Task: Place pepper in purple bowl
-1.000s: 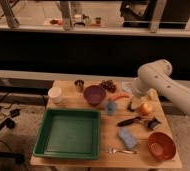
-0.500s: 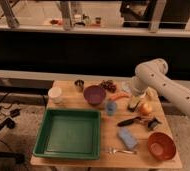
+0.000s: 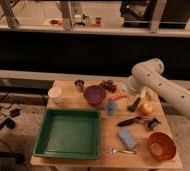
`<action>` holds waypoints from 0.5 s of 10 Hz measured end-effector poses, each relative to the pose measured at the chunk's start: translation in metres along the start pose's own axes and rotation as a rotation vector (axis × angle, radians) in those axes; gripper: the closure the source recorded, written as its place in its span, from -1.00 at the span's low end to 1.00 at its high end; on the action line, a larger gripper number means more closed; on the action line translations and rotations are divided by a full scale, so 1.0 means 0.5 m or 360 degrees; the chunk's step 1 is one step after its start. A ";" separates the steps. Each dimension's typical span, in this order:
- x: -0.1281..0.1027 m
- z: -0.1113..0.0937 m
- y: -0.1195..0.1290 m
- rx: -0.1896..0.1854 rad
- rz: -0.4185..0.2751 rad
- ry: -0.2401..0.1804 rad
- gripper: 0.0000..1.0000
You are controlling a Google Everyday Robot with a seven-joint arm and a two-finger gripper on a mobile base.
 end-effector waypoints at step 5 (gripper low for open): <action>-0.012 0.042 -0.024 0.0014 -0.0019 0.0001 -0.60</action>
